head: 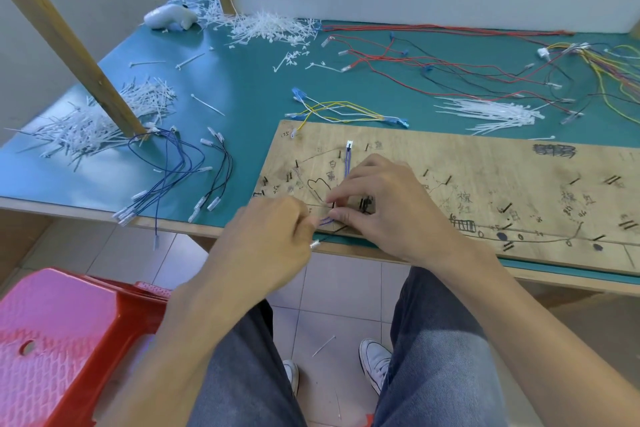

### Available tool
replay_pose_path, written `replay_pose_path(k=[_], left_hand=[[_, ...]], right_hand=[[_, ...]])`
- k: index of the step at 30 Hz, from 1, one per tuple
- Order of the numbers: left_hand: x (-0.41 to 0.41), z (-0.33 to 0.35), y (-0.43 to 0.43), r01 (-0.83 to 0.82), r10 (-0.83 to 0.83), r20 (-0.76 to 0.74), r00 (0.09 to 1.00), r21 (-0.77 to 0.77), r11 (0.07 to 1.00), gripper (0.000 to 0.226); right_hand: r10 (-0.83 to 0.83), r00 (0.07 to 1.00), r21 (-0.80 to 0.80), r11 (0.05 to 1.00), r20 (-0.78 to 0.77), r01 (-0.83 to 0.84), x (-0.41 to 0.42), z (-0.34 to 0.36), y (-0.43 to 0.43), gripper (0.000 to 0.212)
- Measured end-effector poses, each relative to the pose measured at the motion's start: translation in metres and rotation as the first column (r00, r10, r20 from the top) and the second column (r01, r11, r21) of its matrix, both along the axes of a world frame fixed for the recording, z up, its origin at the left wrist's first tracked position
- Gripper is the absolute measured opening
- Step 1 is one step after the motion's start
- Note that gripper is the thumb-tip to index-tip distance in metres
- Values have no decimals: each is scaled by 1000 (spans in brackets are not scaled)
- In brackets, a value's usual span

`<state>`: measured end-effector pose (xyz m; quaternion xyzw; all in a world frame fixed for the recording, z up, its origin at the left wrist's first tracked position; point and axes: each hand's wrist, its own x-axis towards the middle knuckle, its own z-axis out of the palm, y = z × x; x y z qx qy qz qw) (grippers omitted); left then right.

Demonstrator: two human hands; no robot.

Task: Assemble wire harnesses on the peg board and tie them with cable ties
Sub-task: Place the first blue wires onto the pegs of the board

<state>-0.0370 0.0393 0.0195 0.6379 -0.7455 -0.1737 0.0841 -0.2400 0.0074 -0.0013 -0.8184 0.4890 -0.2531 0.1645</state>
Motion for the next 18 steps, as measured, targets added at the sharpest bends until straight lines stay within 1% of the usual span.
replay_pose_path(k=[3,5,8,11,15,18], left_hand=[[23,12,-13,-65,63,-29,998,-69,996,33],[37,19,-28,-80,73,-66,995,-106,991,28],[44,20,-54,-46,37,-83,996,-118,992,23],[43,13,-76,-11,-4,-127,992,-120,993,23],[43,3,-88,25,-51,-172,984,-155,988,22],[44,-2,-90,40,-66,-168,984,-151,988,22]], right_hand=[[-45,998,3,999,33,45,6,-4,1,6],[-81,995,3,997,50,81,12,-6,2,4],[-146,988,8,989,49,146,17,-8,3,5],[-189,980,24,982,54,188,19,-9,4,5],[-211,976,40,977,59,209,23,-9,6,5],[-220,973,44,975,67,217,23,-9,7,4]])
